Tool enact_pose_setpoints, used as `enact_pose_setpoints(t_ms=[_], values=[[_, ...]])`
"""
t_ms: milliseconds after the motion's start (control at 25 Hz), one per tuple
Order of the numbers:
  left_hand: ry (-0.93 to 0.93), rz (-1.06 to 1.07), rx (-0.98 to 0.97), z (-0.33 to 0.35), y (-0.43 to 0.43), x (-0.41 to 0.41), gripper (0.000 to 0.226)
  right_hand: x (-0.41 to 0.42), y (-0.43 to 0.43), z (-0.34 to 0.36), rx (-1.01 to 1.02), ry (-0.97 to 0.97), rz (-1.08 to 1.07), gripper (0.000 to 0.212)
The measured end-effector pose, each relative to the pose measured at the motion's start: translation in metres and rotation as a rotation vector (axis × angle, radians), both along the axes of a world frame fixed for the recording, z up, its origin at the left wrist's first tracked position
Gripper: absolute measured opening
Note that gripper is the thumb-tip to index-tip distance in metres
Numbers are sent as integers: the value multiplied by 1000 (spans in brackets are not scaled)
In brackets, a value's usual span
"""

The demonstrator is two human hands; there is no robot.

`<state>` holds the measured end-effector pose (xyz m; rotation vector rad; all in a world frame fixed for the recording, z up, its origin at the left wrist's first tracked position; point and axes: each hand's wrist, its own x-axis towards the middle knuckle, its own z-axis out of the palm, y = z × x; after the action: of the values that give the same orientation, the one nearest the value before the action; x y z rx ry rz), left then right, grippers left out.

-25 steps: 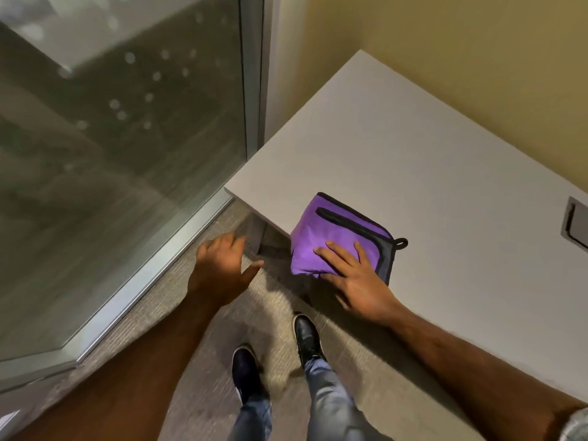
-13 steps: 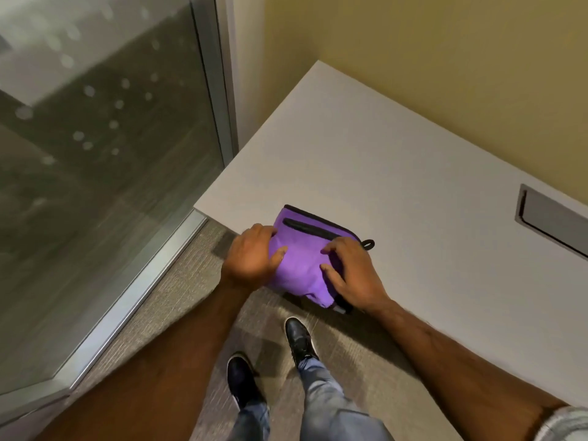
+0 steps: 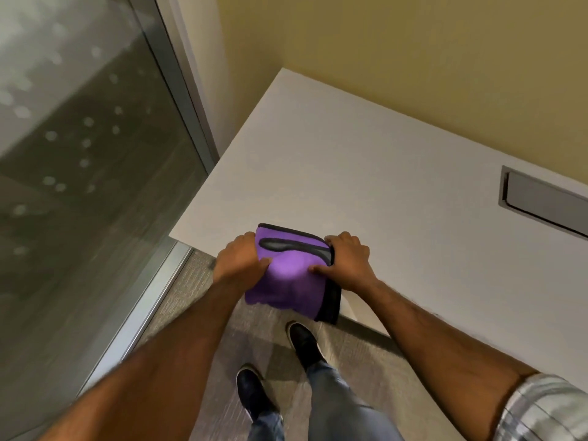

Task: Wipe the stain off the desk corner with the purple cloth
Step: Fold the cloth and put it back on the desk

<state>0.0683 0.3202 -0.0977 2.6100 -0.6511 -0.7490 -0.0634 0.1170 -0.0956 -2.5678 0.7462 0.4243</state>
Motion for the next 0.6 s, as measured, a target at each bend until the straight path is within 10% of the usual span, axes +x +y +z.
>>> enact_pose_setpoints(t_ms=[600], values=[[26, -420, -293, 91, -17, -18, 18, -43, -2, 68, 235, -195, -134, 37]])
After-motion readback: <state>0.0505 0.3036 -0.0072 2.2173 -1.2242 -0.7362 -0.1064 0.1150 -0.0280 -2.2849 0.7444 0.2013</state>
